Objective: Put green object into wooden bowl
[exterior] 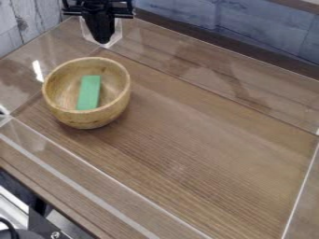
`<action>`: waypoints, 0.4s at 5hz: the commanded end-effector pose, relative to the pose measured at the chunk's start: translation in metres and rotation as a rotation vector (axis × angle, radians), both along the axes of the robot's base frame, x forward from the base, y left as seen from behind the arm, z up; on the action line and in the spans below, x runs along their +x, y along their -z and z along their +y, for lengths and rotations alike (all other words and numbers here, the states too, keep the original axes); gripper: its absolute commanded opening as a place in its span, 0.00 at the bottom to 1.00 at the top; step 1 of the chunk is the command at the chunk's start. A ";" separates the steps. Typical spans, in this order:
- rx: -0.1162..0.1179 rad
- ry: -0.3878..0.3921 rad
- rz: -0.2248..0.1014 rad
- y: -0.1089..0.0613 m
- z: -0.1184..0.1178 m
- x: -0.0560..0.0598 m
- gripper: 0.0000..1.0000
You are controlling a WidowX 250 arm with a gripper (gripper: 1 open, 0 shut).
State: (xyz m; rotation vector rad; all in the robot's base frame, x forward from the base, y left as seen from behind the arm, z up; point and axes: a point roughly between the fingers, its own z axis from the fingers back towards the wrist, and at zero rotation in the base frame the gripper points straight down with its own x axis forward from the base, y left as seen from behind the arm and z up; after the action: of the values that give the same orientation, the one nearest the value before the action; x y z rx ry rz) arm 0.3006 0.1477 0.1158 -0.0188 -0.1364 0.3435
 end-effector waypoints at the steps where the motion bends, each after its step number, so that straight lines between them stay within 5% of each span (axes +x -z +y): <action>1: 0.033 -0.022 -0.047 -0.021 0.003 0.007 1.00; 2: 0.032 -0.055 -0.042 -0.023 0.007 0.003 1.00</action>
State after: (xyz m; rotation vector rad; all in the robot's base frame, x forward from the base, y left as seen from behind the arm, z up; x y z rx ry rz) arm 0.2985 0.1487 0.1180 -0.0141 -0.1192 0.3835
